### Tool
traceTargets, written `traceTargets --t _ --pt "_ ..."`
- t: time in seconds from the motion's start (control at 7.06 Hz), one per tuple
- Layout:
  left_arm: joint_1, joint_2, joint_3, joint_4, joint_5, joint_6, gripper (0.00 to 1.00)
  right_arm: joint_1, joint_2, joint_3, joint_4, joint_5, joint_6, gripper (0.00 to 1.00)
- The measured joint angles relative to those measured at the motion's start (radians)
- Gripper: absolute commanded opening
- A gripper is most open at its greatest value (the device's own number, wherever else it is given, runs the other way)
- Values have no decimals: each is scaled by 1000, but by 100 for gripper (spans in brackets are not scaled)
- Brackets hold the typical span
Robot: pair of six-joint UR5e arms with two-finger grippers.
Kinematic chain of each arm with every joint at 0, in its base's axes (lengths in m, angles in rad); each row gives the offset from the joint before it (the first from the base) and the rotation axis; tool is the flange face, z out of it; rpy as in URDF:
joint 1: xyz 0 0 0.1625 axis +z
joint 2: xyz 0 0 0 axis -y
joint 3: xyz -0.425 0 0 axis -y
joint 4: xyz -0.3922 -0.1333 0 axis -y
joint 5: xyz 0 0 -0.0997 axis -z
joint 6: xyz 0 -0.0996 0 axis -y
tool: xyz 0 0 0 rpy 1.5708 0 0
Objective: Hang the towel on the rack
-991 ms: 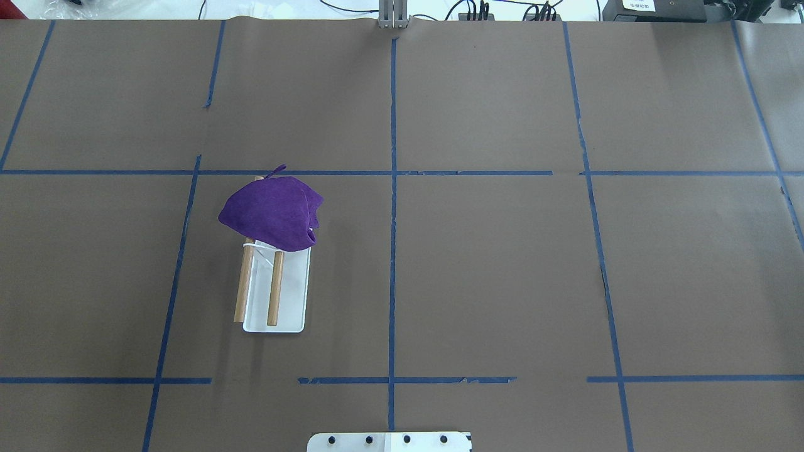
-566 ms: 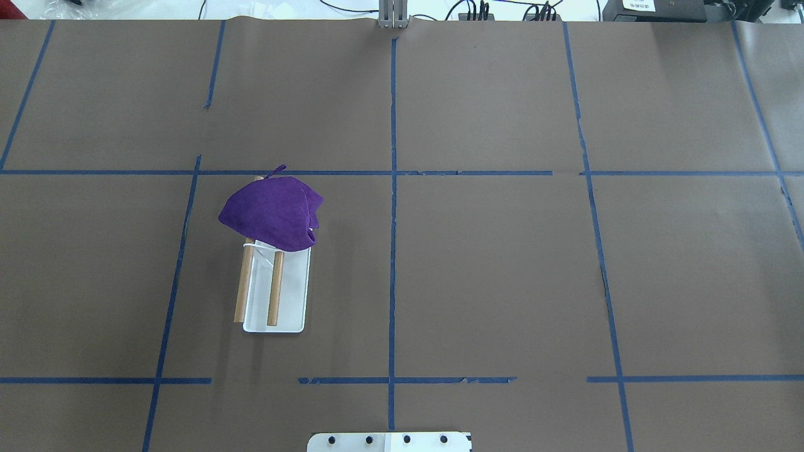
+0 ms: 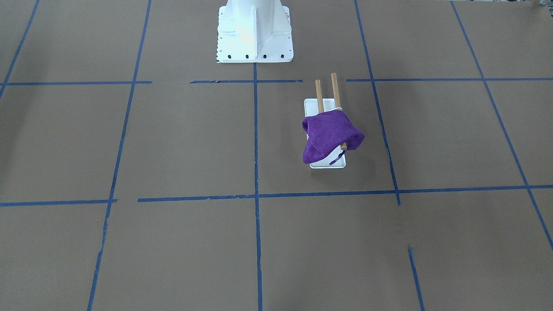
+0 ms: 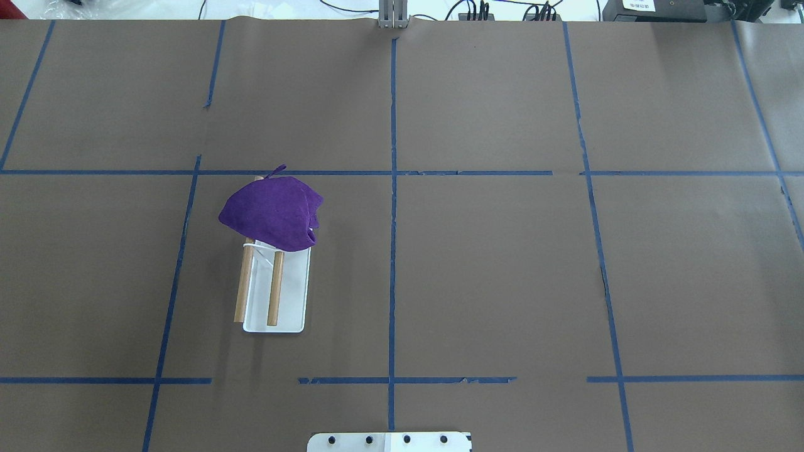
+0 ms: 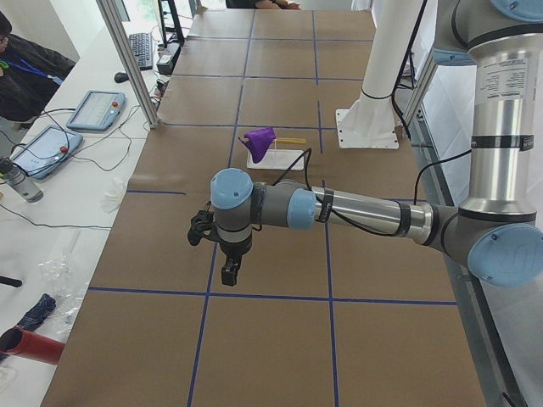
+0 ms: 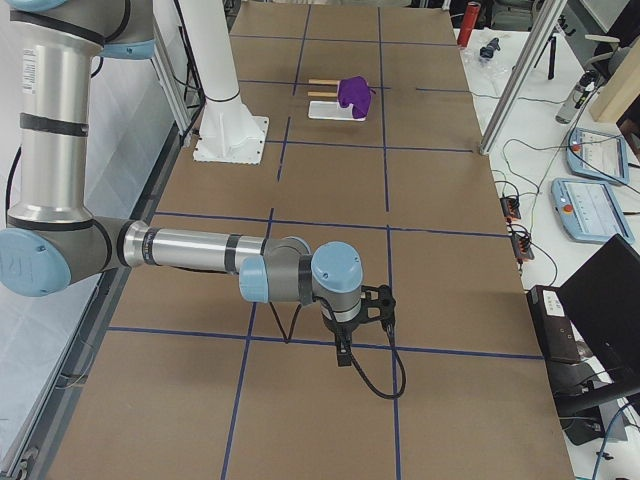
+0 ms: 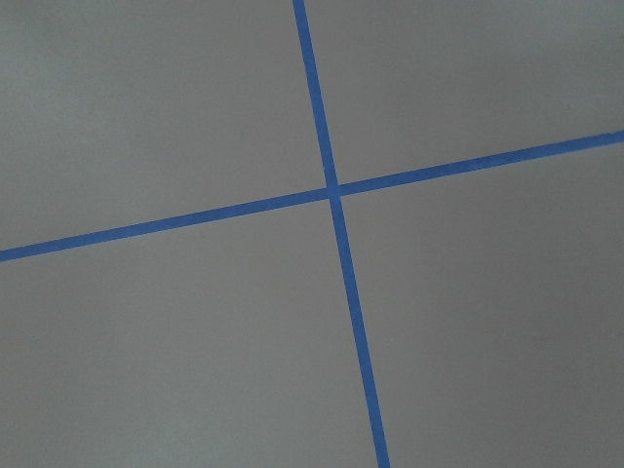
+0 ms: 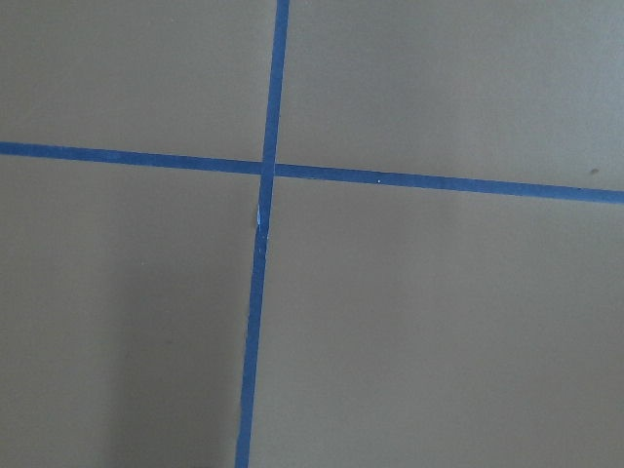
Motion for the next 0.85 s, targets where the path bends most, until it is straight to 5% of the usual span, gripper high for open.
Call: traceTargets --t 0.85 --pt "0 0 -2 0 1 1 100 -3 12 7 6 3 2 100"
